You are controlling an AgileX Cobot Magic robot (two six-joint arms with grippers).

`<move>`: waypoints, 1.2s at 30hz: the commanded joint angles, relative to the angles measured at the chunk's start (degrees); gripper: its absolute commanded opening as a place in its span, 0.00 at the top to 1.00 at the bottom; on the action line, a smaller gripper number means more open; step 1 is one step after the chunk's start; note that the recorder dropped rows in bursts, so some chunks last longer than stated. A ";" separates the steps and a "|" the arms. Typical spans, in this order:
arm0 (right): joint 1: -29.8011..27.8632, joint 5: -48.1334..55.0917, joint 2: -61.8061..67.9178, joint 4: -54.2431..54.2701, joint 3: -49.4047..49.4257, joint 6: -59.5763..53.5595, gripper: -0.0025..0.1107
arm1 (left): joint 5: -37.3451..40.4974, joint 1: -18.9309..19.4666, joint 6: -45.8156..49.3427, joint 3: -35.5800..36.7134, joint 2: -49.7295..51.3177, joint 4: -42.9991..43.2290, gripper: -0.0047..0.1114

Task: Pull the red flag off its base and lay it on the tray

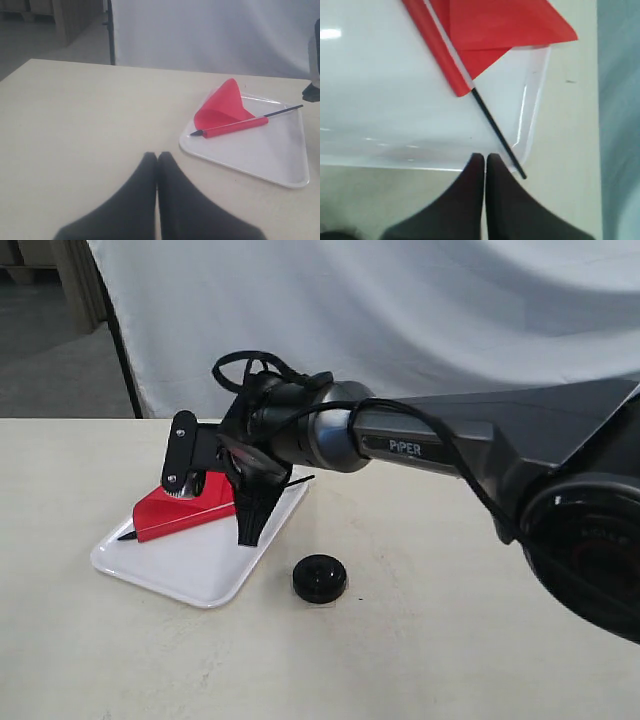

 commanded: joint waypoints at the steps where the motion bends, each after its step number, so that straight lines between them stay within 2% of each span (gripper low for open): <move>1: -1.17 5.11 -3.23 12.26 -0.17 -2.50 0.98 | -0.31 -0.22 0.28 0.13 -0.13 -0.01 0.96; 5: -4.59 7.51 -6.07 19.50 -0.17 -2.50 0.98 | -0.31 -0.22 0.28 0.13 -0.13 -0.01 0.96; 13: -18.40 15.48 -12.62 33.52 2.76 -0.38 0.98 | -0.31 -0.22 0.28 0.13 -0.13 -0.01 0.96; 14: -22.08 14.30 -15.62 33.18 6.57 4.18 0.98 | -0.31 -0.22 0.28 0.13 -0.13 -0.01 0.96; 21: -33.07 8.67 -29.46 31.47 22.24 11.15 0.98 | -0.31 -0.22 0.28 0.13 -0.13 -0.01 0.96; 25: -43.82 3.07 -46.49 31.38 36.30 14.76 0.98 | -0.31 -0.22 0.28 0.13 -0.13 -0.01 0.96; 29: -51.67 -5.20 -64.03 31.13 48.38 15.99 0.98 | -0.31 -0.22 0.28 0.13 -0.13 -0.01 0.96; 36: -53.14 -24.18 -86.29 30.87 65.58 19.73 0.98 | -0.31 -0.22 0.28 0.13 -0.13 -0.01 0.96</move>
